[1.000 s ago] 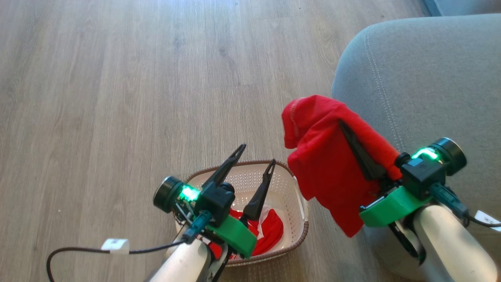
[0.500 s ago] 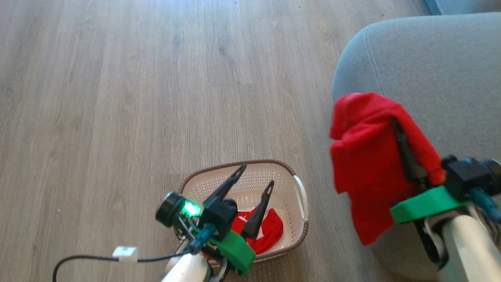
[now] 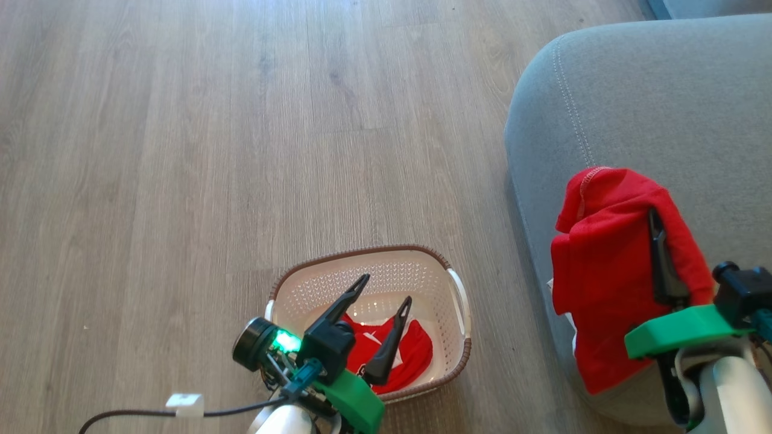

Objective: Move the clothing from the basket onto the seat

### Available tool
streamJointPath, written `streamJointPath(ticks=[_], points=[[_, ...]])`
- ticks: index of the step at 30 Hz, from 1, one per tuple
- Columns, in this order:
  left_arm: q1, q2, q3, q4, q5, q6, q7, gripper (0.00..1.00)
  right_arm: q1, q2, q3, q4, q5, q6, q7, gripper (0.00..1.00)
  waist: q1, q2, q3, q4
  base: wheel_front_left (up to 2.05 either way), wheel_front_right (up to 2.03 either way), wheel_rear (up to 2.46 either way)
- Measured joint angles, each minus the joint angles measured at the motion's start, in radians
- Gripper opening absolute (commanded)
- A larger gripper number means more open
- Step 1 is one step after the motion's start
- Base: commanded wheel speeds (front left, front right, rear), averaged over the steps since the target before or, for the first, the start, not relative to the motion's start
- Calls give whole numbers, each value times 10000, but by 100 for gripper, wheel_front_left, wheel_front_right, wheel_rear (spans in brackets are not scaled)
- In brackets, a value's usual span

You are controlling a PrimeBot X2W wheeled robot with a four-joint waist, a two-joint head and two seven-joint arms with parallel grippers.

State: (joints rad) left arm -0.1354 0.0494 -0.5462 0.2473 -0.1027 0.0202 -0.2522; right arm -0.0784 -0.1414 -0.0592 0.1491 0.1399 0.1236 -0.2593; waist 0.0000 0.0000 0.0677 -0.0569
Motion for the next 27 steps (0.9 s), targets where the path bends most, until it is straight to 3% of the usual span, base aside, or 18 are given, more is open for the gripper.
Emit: streamJointPath(ticks=[16, 27], points=[[9, 2, 59, 36, -36, -84, 0, 100, 71, 109, -12, 270, -73, 0, 0, 0, 0, 0, 44, -55, 0, 0, 0], [-63, 8, 123, 27, -31, -98, 0, 100, -101, 100, -221, 125, -165, 0, 0, 0, 0, 0, 246, -692, 0, 0, 0]])
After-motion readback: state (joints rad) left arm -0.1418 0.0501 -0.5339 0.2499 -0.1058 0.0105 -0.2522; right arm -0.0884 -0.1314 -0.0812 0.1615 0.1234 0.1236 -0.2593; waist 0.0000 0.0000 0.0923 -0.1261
